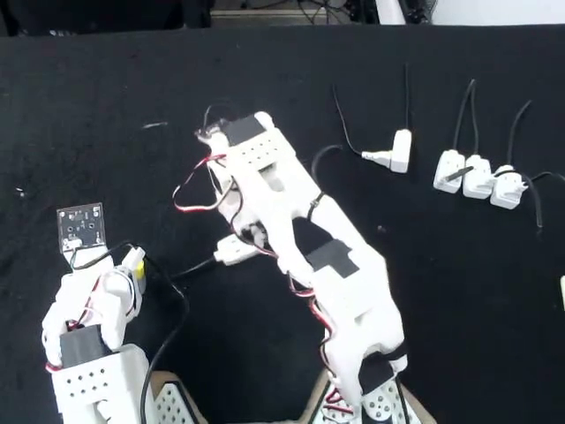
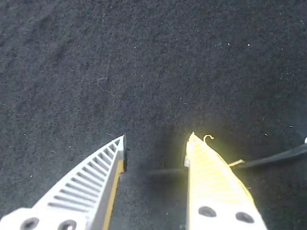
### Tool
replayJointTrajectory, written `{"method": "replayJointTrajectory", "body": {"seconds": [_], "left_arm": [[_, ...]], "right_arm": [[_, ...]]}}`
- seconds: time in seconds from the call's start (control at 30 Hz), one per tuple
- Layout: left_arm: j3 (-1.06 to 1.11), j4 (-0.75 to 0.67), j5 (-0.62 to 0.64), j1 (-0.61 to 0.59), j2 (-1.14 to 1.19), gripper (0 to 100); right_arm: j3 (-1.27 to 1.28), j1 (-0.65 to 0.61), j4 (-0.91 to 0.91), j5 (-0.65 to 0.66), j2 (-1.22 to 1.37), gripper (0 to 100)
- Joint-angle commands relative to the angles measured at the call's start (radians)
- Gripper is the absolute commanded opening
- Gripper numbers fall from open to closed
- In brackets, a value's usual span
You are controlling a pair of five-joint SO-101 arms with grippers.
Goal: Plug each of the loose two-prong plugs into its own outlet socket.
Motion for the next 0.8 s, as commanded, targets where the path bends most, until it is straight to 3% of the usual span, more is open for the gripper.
{"method": "replayJointTrajectory", "body": {"seconds": [0.0,0.5,0.77], "left_arm": [[-0.012,-0.002,-0.008,0.004,-0.008,21],[-0.012,-0.002,-0.008,0.004,-0.008,21],[-0.012,-0.002,-0.008,0.004,-0.008,21]], "right_arm": [[0.073,-0.032,0.02,0.037,-0.085,1.0],[-0.17,-0.035,0.009,0.084,0.03,1.0],[-0.173,-0.032,0.026,0.086,0.002,1.0]]}}
